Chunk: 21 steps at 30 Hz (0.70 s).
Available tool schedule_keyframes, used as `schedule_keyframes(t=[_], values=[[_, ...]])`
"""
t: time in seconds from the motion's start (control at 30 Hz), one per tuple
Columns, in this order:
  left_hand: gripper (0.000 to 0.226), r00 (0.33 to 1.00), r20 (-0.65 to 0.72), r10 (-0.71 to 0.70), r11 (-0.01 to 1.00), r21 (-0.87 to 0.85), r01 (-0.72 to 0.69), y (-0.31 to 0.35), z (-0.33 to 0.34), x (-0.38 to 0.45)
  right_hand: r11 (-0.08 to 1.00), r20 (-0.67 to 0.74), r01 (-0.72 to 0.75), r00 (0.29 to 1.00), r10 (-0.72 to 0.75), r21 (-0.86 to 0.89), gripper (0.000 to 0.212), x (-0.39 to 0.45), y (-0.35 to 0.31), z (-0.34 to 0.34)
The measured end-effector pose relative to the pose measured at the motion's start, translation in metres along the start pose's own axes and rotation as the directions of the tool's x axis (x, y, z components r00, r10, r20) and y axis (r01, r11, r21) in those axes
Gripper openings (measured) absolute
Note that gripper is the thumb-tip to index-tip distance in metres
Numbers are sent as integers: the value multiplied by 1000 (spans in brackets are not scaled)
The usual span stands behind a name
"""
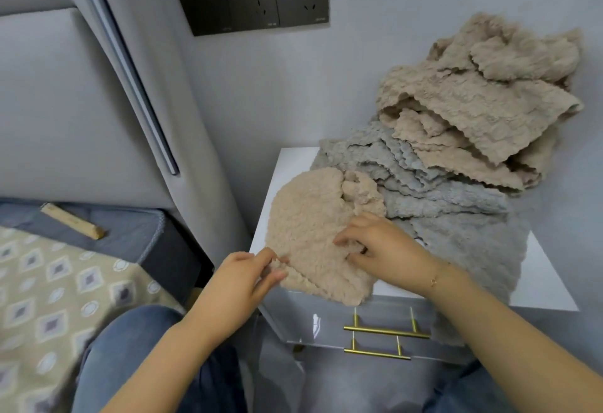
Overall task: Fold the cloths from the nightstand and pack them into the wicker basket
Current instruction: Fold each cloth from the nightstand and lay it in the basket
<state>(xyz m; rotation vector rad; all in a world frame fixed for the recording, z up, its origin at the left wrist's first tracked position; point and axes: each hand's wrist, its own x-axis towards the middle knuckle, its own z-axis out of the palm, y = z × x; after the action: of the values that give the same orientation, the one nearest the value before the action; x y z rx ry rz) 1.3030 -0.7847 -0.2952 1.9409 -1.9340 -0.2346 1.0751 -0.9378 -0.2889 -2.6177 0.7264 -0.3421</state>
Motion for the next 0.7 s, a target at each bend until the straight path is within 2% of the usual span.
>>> schedule_keyframes(t=[0.07,0.13,0.2,0.3,0.4,0.43,0.53,0.6,0.7], values=[[34,1000,-4,-14,1000,-2,14,1,-6,-7,998,-55,-14,998,17,64,16,-12,0,-7],[29,997,21,-69,992,-106,70,-4,-12,-13,991,-116,-34,992,49,133,4,-24,0,-15],[26,986,49,-160,948,-272,167,-11,-21,-18,971,-171,-76,978,117,227,4,-35,-3,-22],[27,976,88,-200,877,-429,218,-15,-33,-24,900,-217,-111,951,219,421,10,-49,-13,-32],[20,970,151,-190,790,-563,243,-18,-41,-30,772,-97,-189,947,307,606,3,-58,-25,-43],[21,969,171,-181,766,-593,247,-20,-43,-30,731,-57,-214,943,327,648,7,-59,-27,-45],[40,966,181,-184,716,-649,258,-32,-44,-27,623,9,-268,922,386,735,11,-56,-33,-49],[48,960,145,-238,650,-711,268,-39,-42,-17,598,8,-291,903,430,747,8,-48,-33,-46],[40,949,77,-305,608,-751,257,-43,-35,-1,598,-32,-308,872,489,740,11,-28,-29,-41]])
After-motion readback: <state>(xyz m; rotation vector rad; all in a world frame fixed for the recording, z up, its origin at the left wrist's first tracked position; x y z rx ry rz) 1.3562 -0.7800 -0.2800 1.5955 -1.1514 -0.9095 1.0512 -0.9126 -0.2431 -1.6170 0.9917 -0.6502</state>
